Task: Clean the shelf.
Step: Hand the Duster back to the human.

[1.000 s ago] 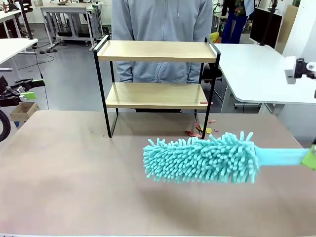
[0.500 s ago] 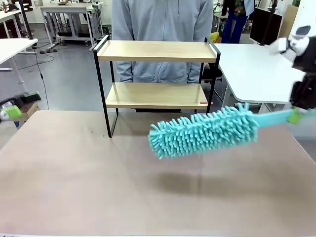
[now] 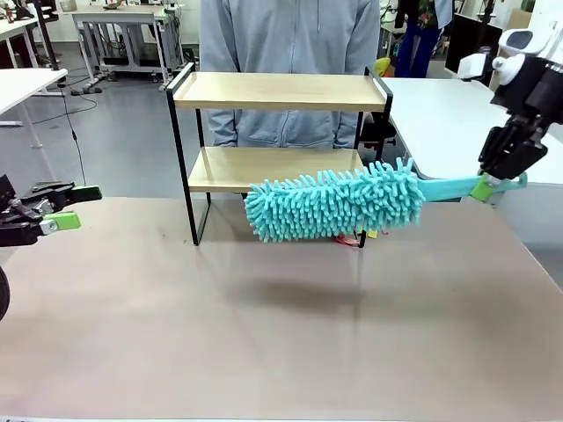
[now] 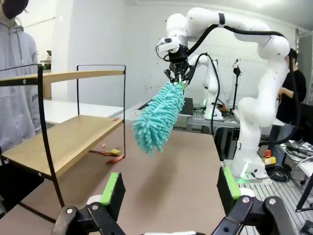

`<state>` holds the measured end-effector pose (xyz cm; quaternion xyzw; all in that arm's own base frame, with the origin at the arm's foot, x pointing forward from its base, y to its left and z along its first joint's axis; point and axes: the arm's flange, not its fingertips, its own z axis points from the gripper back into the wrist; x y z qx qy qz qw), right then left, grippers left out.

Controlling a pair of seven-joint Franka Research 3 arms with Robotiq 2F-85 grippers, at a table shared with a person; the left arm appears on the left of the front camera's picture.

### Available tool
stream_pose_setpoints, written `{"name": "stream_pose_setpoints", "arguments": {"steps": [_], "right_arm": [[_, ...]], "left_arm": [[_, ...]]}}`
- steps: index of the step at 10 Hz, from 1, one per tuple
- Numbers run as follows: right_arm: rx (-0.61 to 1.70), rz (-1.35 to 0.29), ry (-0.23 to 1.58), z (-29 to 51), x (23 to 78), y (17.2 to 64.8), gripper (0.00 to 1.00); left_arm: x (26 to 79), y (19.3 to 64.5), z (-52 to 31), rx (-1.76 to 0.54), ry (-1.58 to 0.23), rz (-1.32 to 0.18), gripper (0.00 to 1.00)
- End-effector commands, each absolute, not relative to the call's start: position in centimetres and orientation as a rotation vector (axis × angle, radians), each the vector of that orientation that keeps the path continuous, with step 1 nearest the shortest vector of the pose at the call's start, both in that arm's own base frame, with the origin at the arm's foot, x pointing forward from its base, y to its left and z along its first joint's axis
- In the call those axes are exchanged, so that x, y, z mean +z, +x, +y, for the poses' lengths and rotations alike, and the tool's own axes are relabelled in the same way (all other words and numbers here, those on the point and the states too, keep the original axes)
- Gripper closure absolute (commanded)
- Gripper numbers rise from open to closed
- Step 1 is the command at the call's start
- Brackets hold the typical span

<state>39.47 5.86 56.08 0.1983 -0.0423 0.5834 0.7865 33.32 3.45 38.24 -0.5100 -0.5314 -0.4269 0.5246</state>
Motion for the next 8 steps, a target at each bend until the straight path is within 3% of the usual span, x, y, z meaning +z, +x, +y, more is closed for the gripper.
{"name": "stream_pose_setpoints", "arguments": {"steps": [1,6,8], "right_arm": [[1.264,-0.069,0.427,5.3,56.5,39.1,0.87],[1.513,-0.121,0.526,4.6,53.3,44.7,0.87],[1.598,-0.200,0.506,4.7,52.5,45.9,0.87]], "left_arm": [[38.1,32.3,3.7,-1.027,-1.276,-1.287,0.00],[37.6,32.5,-5.6,-1.093,-0.937,-1.397,0.00],[36.0,33.1,-8.4,-1.072,-0.972,-1.369,0.00]]}}
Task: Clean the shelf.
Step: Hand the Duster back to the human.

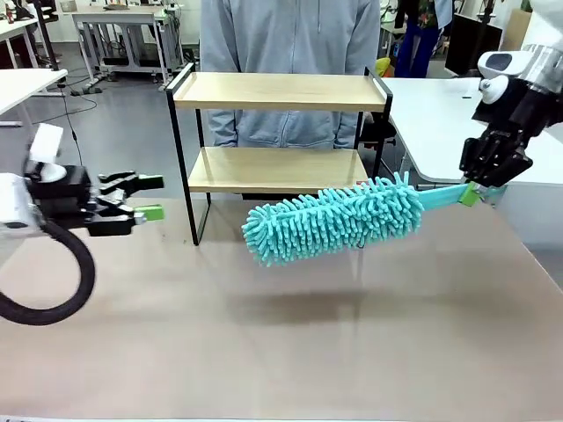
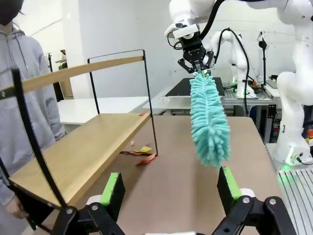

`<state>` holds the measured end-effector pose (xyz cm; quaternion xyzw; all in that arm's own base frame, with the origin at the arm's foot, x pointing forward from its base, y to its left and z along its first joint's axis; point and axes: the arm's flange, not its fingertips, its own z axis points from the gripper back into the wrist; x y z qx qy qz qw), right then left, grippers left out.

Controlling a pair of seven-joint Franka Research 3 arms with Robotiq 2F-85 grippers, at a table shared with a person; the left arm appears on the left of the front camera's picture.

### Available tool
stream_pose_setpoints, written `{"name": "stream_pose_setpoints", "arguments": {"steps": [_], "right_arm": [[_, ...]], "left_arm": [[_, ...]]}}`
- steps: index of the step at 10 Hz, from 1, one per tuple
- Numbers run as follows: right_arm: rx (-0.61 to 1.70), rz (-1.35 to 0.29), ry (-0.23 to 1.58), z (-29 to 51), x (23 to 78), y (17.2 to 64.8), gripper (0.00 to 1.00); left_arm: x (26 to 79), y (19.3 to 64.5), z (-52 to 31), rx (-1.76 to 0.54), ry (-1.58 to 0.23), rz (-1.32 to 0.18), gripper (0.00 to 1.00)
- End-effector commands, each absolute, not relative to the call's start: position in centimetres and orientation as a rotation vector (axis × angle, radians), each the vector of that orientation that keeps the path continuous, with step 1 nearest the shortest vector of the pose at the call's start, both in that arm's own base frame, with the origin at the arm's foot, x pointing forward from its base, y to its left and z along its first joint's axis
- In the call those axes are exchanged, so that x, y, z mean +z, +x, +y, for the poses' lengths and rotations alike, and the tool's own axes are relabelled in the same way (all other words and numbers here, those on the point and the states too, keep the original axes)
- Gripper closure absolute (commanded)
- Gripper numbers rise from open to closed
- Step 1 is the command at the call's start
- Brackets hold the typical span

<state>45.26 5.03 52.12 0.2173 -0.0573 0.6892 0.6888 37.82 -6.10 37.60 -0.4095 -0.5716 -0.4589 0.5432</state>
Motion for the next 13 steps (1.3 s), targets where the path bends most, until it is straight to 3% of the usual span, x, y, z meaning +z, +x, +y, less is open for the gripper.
{"name": "stream_pose_setpoints", "arguments": {"steps": [1,5,13], "right_arm": [[1.613,-0.247,0.507,5.1,51.9,47.0,0.87],[1.617,-0.359,0.544,6.7,50.8,50.1,0.87],[1.596,-0.310,0.532,7.0,50.4,49.8,0.87]], "left_arm": [[35.3,33.1,-9.9,-1.053,-1.001,-1.359,0.00],[34.2,32.0,-14.6,-1.032,-1.005,-1.332,0.00],[34.4,35.0,-20.6,-1.077,-1.140,-1.330,0.00]]}}
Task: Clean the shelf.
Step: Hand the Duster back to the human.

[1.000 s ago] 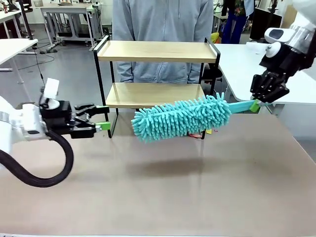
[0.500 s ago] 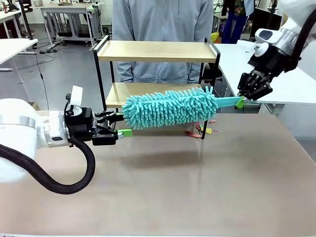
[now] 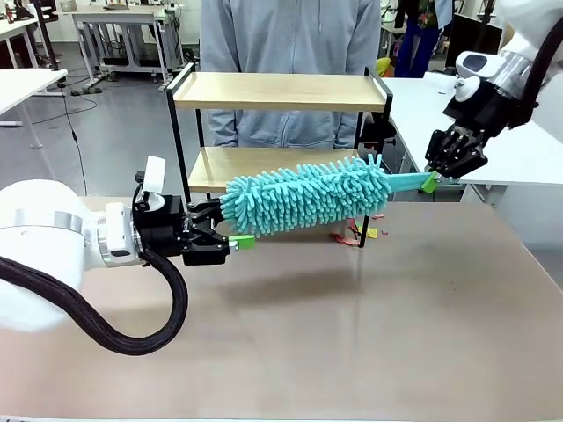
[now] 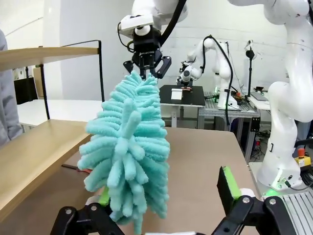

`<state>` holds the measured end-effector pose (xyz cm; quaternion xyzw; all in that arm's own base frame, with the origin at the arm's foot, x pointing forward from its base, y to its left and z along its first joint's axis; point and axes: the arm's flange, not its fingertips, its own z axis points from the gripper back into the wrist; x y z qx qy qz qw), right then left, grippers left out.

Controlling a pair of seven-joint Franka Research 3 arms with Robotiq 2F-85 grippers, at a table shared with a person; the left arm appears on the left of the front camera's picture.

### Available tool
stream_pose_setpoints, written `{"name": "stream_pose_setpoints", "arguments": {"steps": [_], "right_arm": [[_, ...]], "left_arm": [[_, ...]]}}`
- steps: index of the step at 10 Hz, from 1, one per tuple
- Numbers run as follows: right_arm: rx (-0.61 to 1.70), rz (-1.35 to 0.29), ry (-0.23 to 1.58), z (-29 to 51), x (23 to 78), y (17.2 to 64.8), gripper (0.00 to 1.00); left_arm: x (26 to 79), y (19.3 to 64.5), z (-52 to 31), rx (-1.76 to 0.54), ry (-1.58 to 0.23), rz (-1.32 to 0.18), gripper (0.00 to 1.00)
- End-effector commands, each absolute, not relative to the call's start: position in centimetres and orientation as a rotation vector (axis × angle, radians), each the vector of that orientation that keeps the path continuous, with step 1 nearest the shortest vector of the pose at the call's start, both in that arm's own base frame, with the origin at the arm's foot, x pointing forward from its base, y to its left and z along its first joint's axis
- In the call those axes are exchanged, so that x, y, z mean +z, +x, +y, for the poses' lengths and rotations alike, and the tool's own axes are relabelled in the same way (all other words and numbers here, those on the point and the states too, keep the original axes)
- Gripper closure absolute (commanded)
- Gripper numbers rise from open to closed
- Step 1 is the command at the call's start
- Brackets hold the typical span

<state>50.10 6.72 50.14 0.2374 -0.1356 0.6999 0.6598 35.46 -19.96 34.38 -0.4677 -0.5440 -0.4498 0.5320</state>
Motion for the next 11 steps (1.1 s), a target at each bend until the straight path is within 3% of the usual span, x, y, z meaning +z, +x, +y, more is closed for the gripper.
{"name": "stream_pose_setpoints", "arguments": {"steps": [1,2,3,5,6,8,11], "right_arm": [[1.596,-0.310,0.532,6.99,50.42,49.78,0.87],[1.596,-0.310,0.532,6.99,50.42,49.78,0.87],[1.596,-0.310,0.532,6.99,50.42,49.78,0.87],[1.596,-0.310,0.532,6.99,50.42,49.78,0.87],[1.596,-0.310,0.532,6.99,50.42,49.78,0.87],[1.596,-0.310,0.532,6.99,50.42,49.78,0.87],[1.596,-0.310,0.532,6.99,50.42,49.78,0.87]], "left_arm": [[34.68,35.39,-20.69,-1.103,-1.152,-1.331,0.55],[34.88,35.44,-20.60,-1.086,-1.187,-1.340,0.58],[34.97,35.70,-20.49,-1.054,-1.190,-1.359,1.00],[34.69,36.23,-21.04,-1.029,-1.195,-1.353,1.00],[34.59,36.26,-21.32,-1.029,-1.191,-1.352,0.81],[34.56,36.26,-21.41,-1.020,-1.189,-1.358,1.00],[34.74,36.11,-21.18,-1.019,-1.205,-1.369,1.00]]}}
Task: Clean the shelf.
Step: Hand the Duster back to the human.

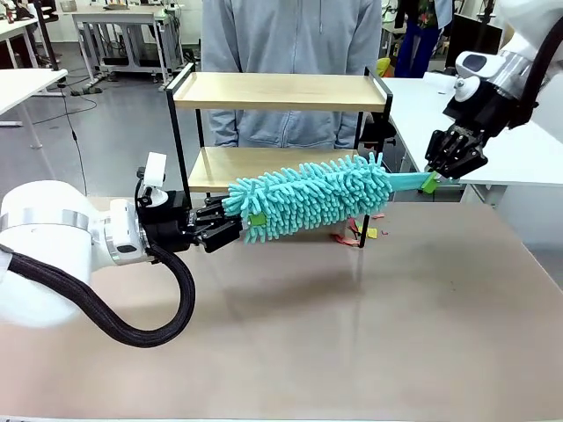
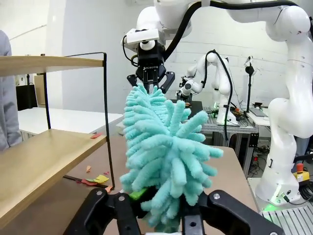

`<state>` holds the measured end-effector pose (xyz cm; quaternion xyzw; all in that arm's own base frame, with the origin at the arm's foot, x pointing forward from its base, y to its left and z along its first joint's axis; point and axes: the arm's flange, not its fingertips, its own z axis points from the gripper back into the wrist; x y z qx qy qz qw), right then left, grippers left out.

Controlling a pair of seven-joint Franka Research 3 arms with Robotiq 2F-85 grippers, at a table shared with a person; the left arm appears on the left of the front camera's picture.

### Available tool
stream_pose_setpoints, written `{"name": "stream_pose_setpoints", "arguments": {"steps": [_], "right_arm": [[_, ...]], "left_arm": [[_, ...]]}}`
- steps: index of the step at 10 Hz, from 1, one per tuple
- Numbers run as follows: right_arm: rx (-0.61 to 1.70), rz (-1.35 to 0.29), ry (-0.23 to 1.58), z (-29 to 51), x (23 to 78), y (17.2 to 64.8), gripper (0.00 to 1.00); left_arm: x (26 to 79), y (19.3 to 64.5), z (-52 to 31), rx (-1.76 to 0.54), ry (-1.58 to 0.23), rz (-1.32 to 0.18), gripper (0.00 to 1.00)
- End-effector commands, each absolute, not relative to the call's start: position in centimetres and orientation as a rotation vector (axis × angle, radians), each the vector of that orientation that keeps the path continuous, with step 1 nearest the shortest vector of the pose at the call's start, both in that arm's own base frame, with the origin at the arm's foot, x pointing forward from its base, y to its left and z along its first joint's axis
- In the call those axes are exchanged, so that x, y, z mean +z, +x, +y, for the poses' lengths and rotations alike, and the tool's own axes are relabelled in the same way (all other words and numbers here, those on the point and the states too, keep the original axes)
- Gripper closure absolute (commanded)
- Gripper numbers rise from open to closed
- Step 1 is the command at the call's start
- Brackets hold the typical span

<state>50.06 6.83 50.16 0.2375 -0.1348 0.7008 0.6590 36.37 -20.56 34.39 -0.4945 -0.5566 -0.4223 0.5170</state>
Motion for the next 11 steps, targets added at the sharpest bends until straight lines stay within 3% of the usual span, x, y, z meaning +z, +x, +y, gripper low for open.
{"name": "stream_pose_setpoints", "arguments": {"steps": [1,2,3,4,5,6,9,10,11], "right_arm": [[1.596,-0.310,0.532,7.0,50.4,49.8,0.87],[1.586,-0.305,0.538,6.8,50.2,50.1,0.30],[1.556,-0.403,0.559,6.2,51.7,49.3,0.30],[1.538,-0.505,0.563,5.2,53.4,48.2,0.00],[1.506,-0.636,0.546,3.7,55.3,46.7,0.27],[1.490,-0.759,0.545,2.2,57.1,44.9,0.00],[1.236,-1.098,0.433,-5.8,60.5,38.7,0.00],[1.156,-1.155,0.404,-7.8,60.6,37.4,0.00],[1.093,-1.196,0.395,-9.2,60.4,36.8,0.00]], "left_arm": [[34.8,36.0,-21.1,-1.046,-1.223,-1.349,1.00],[34.9,35.7,-21.0,-1.063,-1.252,-1.276,1.00],[34.4,36.3,-20.6,-1.019,-1.194,-1.336,1.00],[34.4,36.3,-20.6,-1.019,-1.194,-1.336,1.00],[34.4,36.3,-20.6,-1.019,-1.194,-1.336,1.00],[34.4,36.3,-20.6,-1.019,-1.194,-1.336,1.00],[34.4,36.3,-20.6,-1.019,-1.194,-1.336,1.00],[34.2,36.2,-20.6,-1.029,-1.195,-1.313,0.87],[35.0,35.7,-19.5,-1.036,-1.288,-1.326,0.87]]}}
